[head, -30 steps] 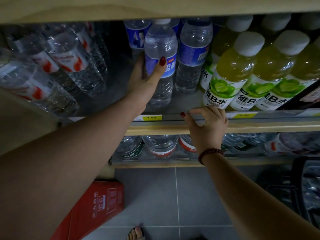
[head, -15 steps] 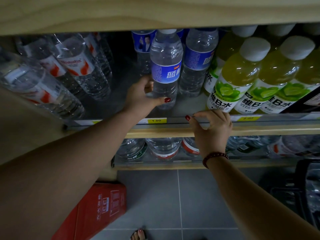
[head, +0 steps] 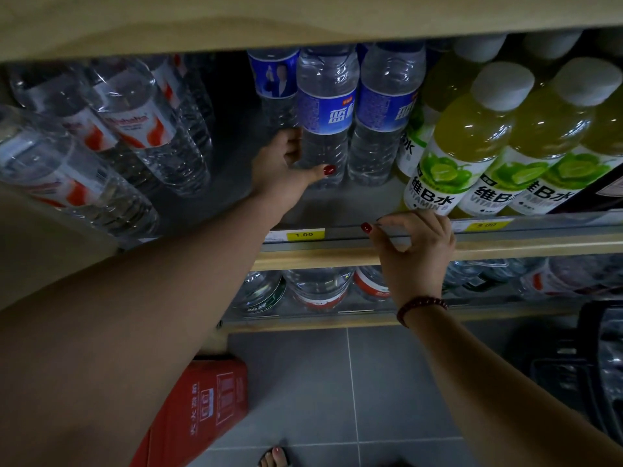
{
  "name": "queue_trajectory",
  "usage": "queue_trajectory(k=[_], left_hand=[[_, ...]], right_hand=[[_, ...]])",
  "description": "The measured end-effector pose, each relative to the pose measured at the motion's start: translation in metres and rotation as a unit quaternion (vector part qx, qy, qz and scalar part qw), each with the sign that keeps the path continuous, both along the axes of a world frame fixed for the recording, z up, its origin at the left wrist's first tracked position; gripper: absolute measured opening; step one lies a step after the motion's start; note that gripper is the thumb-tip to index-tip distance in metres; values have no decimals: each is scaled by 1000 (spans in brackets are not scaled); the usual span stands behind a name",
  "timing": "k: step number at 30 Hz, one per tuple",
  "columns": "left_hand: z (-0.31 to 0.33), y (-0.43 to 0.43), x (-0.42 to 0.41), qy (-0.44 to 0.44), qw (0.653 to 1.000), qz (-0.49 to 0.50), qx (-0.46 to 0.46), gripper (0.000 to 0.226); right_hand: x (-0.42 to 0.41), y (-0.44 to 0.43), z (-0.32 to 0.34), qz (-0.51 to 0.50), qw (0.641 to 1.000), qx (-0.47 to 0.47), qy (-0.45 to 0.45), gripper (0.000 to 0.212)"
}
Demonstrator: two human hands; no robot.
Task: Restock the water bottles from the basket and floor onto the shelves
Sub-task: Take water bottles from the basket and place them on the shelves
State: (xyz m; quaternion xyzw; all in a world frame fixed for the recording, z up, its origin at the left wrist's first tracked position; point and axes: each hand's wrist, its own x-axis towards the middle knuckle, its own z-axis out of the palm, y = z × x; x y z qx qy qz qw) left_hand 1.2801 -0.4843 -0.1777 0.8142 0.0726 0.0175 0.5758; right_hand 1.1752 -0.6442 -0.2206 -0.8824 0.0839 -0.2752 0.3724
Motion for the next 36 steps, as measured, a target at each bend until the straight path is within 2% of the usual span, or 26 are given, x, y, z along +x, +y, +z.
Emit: queue_trajectory(k=[10,15,19,24,29,36], left_hand=[[-3,2,4,-5,1000,-20,19,66],[6,2,-7,4,998,-25,52,64],[18,8,-31,-2,998,-33,51,54],[31,3,-79,-36,990,-106,84,44],[36,-32,-135,-58,971,-176,149,42],[28,-125,-221,-78,913,-277,290,43]], right_hand=[[0,1,0,-7,1000,-14,8,21],[-6,-1,11,24,998,-23,57,12],[-24,-7,35,37,993,-9,109,28],[-72,-22,53,-1,990,0,141,34],[-129,-59,58,-55,980,-6,190,33],[-235,-160,62,-113,955,-33,272,40]])
